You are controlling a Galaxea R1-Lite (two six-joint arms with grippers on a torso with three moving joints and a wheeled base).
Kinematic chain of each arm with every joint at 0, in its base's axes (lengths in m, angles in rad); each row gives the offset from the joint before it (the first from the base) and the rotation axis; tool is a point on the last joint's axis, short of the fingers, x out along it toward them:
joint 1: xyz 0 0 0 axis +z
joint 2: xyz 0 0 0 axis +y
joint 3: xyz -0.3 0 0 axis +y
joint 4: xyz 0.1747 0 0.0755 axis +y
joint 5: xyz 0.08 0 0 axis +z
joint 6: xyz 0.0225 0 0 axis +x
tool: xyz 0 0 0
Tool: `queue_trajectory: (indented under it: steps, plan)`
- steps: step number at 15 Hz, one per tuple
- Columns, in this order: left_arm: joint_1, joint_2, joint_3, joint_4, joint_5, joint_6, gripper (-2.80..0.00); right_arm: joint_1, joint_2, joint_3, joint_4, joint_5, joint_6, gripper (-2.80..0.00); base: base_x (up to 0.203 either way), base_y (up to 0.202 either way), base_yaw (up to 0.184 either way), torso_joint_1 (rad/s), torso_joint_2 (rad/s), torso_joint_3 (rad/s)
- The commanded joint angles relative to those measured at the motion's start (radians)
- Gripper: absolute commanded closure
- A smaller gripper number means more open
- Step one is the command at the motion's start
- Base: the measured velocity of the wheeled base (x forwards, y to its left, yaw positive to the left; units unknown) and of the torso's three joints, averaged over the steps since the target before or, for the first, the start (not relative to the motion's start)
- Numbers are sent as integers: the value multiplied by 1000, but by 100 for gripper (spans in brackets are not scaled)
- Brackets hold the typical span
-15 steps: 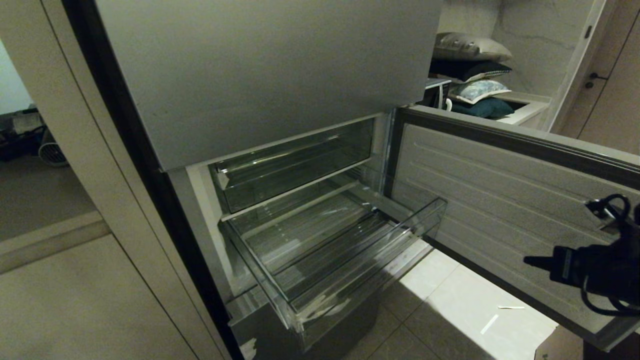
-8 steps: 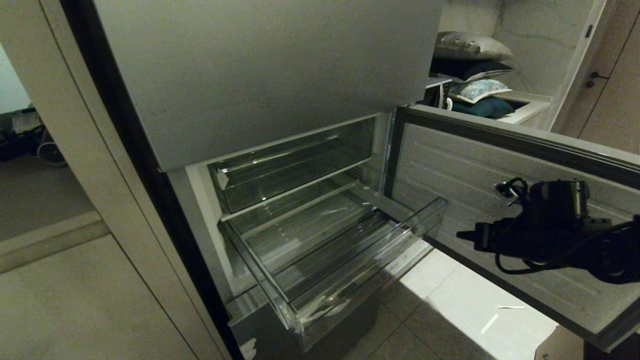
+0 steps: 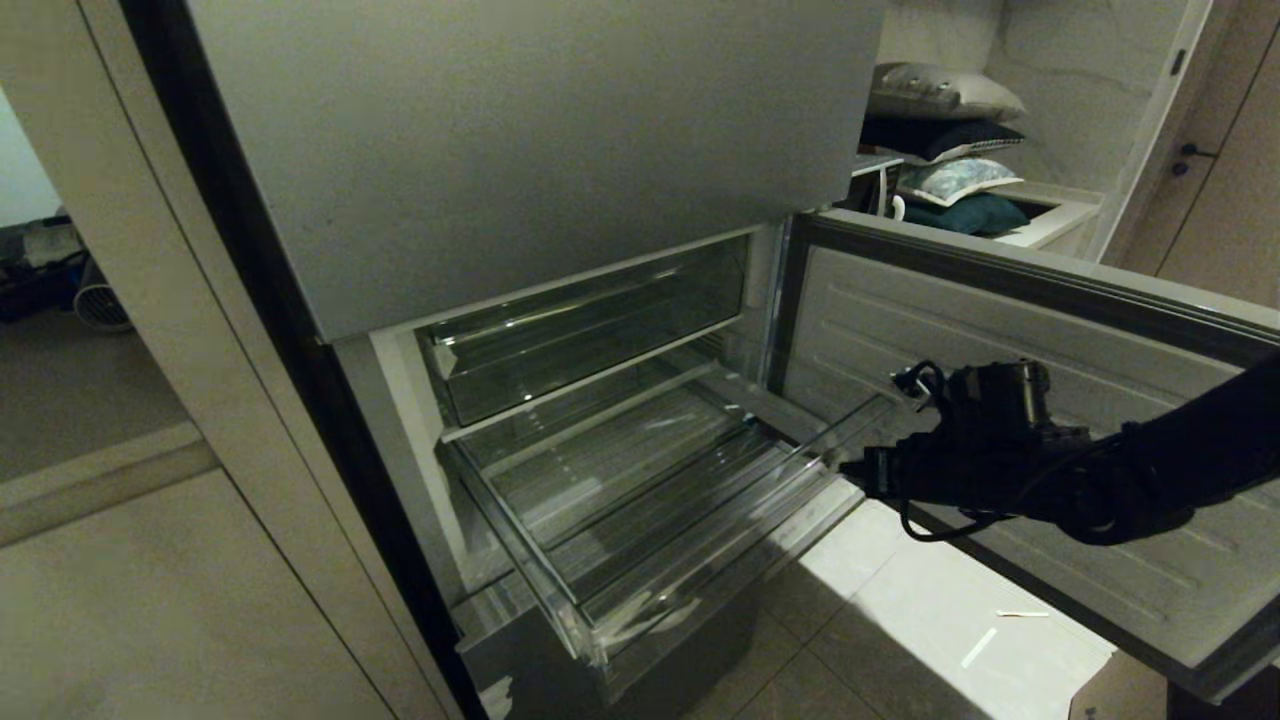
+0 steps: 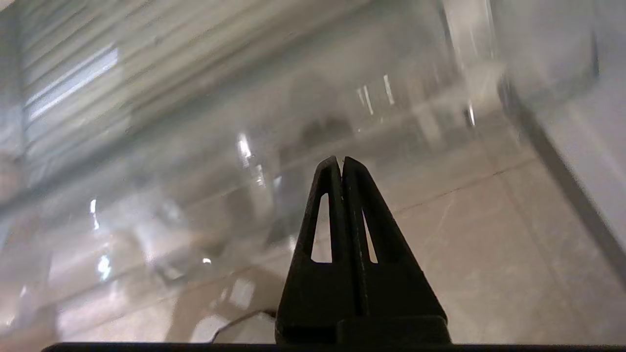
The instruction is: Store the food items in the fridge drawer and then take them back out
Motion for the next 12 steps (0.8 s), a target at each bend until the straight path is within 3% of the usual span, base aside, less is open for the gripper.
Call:
queue_trajectory:
  steps: [1, 8, 12]
  plan:
    - [0, 1, 0, 0, 0, 0, 0, 20, 73, -78, -5, -12, 2, 0, 0, 0, 0, 0, 0, 0]
    - [0, 1, 0, 0, 0, 0, 0, 70, 187, -214, -114, -15, 29, 0, 0, 0, 0, 0, 0, 0]
    - [0, 1, 0, 0, 0, 0, 0, 117, 246, -272, -266, -33, 75, 0, 0, 0, 0, 0, 0, 0]
